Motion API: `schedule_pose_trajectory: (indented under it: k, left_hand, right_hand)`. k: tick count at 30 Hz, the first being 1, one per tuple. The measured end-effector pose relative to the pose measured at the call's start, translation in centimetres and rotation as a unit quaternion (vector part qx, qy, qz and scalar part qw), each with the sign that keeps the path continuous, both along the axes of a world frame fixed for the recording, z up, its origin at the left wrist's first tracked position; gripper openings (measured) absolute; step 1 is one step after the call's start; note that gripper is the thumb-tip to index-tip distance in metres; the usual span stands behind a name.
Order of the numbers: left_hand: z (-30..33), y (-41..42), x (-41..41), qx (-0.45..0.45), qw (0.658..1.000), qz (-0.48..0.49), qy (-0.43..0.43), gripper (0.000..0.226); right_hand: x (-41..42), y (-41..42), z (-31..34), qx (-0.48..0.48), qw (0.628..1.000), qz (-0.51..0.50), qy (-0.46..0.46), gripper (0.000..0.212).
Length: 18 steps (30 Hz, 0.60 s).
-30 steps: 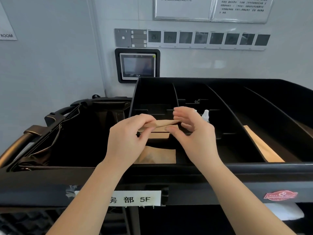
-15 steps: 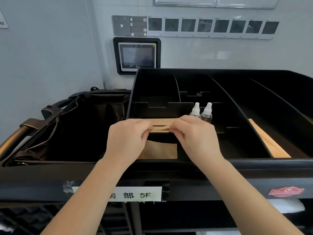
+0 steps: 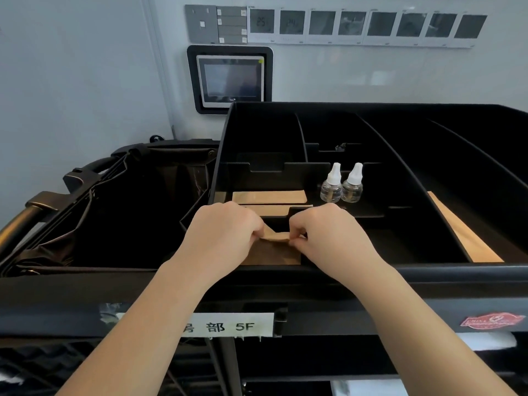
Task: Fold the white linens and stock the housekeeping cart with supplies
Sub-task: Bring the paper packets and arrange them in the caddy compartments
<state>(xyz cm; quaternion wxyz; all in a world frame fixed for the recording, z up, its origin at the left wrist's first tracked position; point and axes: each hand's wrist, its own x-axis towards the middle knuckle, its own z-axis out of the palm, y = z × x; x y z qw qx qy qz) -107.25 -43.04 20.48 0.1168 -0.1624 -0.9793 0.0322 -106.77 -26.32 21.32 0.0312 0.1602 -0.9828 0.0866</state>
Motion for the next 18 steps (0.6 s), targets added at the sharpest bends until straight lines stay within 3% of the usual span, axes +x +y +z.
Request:
schedule_pose_trajectory:
  k: [6, 11, 15, 18]
  left_hand:
    - [1.5, 1.1, 0.0, -0.066, 0.988, 0.003, -0.143, 0.032]
    - [1.0, 0.7, 0.0, -0.056, 0.989, 0.000, -0.138, 0.040]
    - [-0.8, -0.6, 0.8, 0.055, 0.998, -0.032, -0.011, 0.031]
    - [-1.7, -1.1, 1.3, 0.160, 0.981, -0.056, 0.093, 0.016]
  right_hand:
    - [-0.2, -0.1, 0.9, 0.041, 0.996, -0.005, -0.084, 0.018]
    - [-0.3, 0.0, 0.5, 0.012, 0.996, -0.007, -0.091, 0.034]
    - [0.0, 0.5, -0.5, -0.036, 0.998, -0.001, -0.053, 0.036]
    - [0.4, 0.8, -1.4, -0.093, 0.995, -0.007, 0.019, 0.031]
